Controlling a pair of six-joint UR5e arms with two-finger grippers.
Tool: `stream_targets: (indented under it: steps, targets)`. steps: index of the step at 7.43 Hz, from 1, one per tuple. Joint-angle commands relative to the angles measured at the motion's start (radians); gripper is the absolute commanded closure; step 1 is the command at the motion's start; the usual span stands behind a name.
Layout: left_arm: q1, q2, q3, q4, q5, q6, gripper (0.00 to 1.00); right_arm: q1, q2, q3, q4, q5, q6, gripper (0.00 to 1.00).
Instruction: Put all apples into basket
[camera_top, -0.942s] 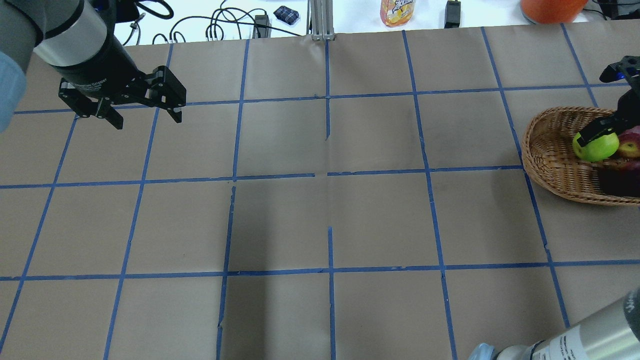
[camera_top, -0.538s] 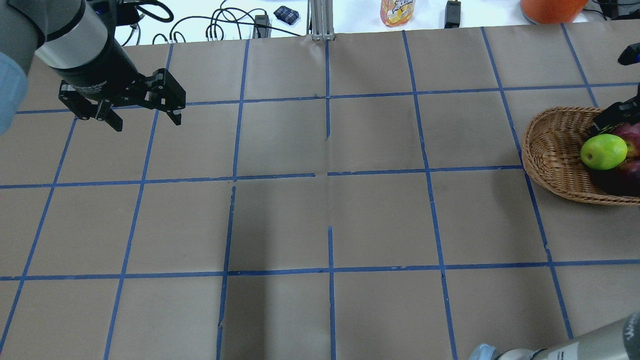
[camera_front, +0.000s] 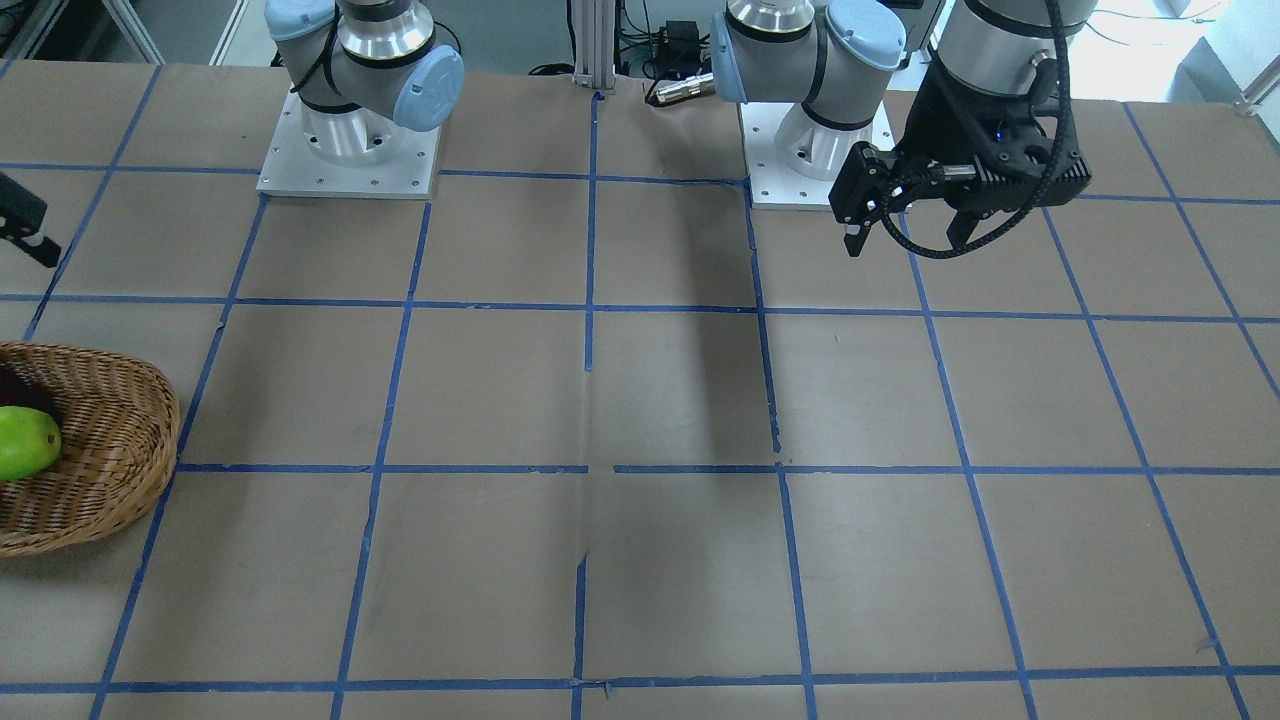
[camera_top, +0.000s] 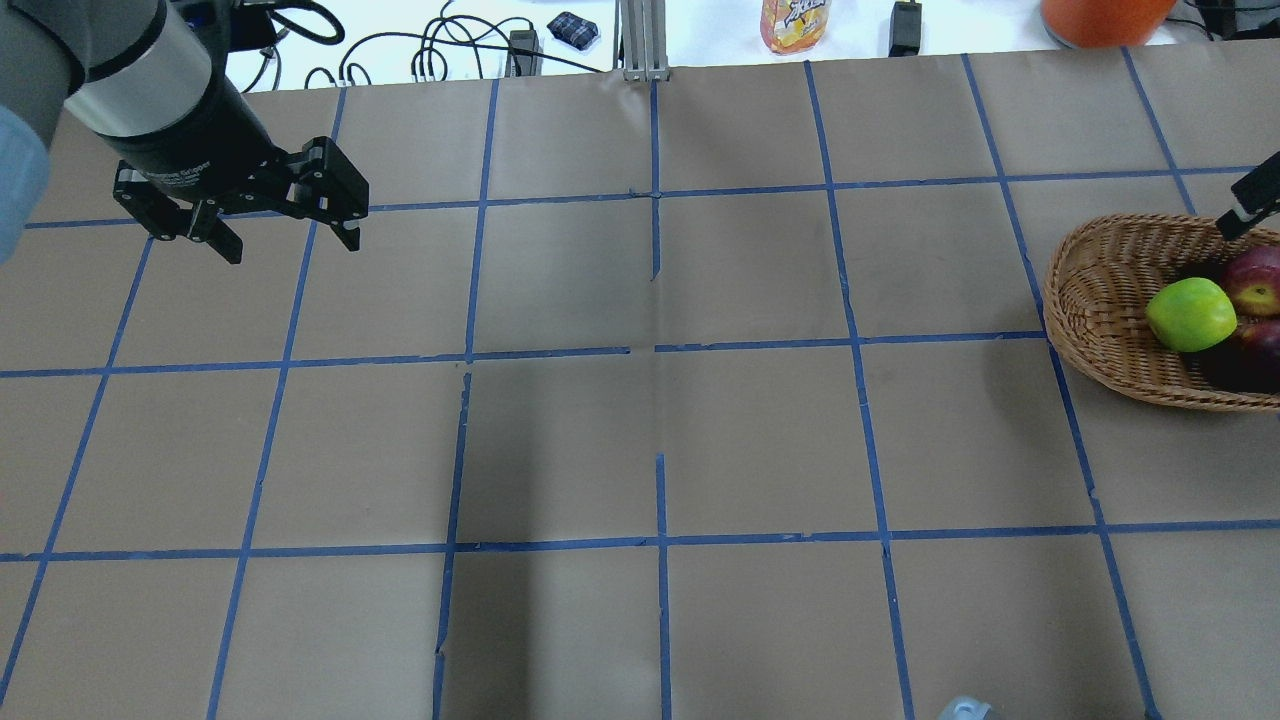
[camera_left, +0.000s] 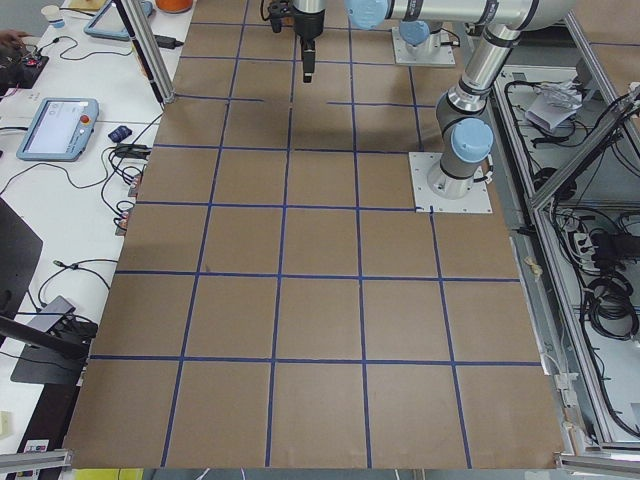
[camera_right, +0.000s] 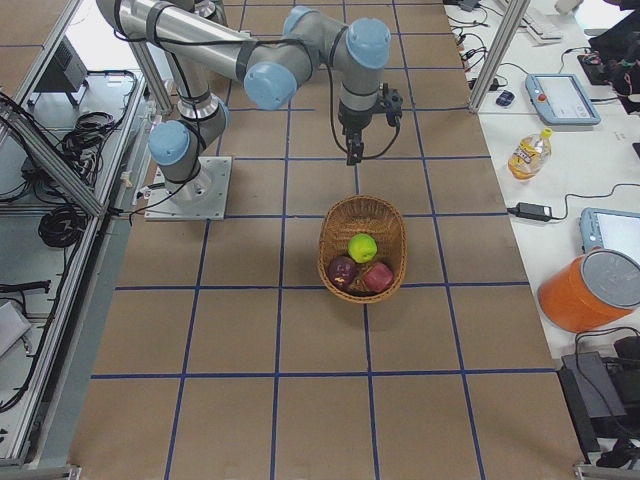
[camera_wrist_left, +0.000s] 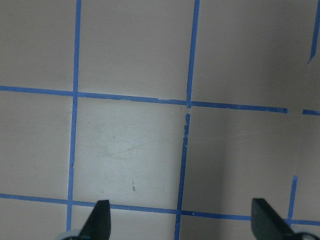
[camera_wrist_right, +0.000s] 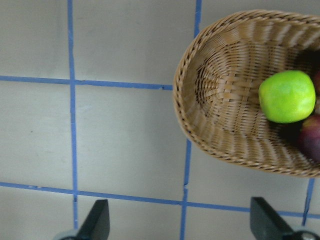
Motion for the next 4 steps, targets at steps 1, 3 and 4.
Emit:
stream_targets:
  steps: [1, 3, 4]
  targets:
    - [0.0, 0.001, -0.009, -0.003, 0.002, 0.001, 0.0, 0.225, -0.035, -0.01, 0.045, -0.039, 0.361, 0.0]
    - [0.005, -0.023, 0.025, -0.053, 0.0, 0.001, 0.0, 0.424, -0.028, -0.021, 0.021, -0.108, 0.562, 0.0]
    - [0.005, -0.028, 0.031, -0.058, 0.002, 0.001, 0.0, 0.466, -0.025, -0.015, -0.031, -0.107, 0.617, 0.0]
